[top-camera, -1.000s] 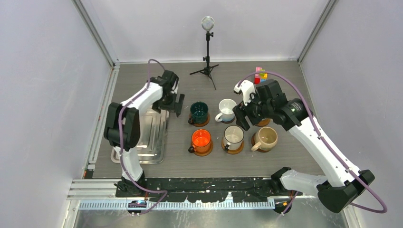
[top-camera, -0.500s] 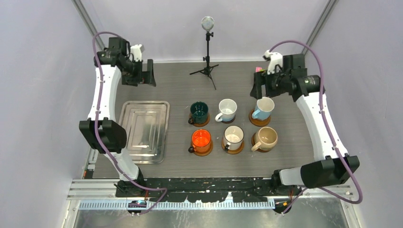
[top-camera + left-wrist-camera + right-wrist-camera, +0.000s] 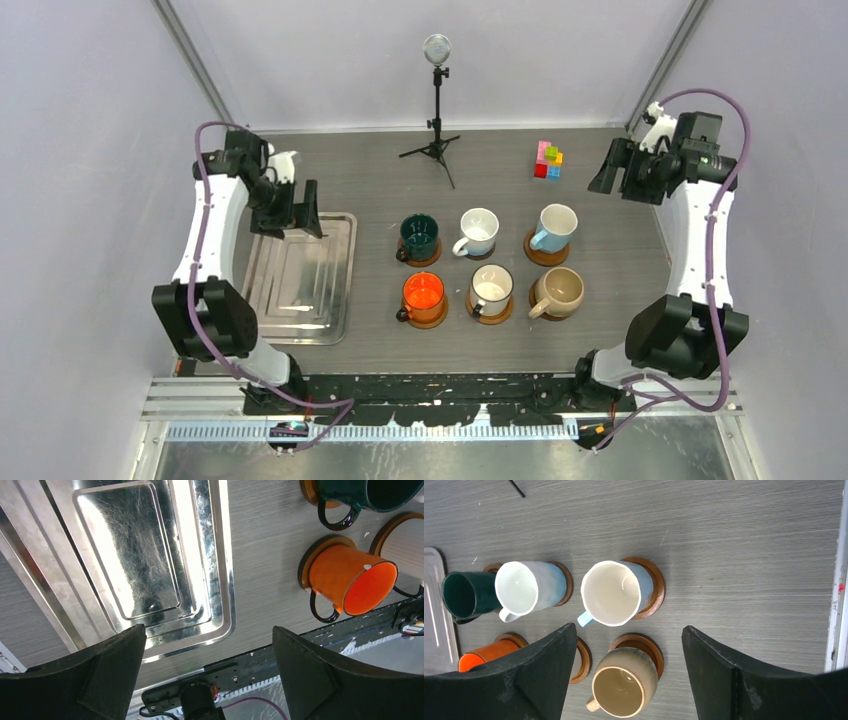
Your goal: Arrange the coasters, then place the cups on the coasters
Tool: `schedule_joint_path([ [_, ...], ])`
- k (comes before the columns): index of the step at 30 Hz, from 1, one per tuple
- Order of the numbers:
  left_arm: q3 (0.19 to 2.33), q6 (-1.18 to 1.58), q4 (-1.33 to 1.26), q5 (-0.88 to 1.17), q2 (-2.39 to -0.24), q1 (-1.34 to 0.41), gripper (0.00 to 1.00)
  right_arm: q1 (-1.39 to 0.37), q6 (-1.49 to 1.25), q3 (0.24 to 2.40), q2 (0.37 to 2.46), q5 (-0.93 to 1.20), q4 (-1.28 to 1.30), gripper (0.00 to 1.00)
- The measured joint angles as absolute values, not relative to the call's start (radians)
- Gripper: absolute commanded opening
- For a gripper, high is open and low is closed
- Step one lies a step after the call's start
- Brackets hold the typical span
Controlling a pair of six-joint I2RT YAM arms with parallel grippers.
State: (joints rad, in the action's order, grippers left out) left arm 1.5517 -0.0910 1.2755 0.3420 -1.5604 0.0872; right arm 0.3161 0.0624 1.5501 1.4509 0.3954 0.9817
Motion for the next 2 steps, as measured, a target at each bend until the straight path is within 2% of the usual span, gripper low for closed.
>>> schedule_joint_path([
  [2,1.548,-0.093,1.271,0.342,-1.548,0.087,1.0,0.316,0.057,1.55,1.451,0.398,0.982,0.81],
])
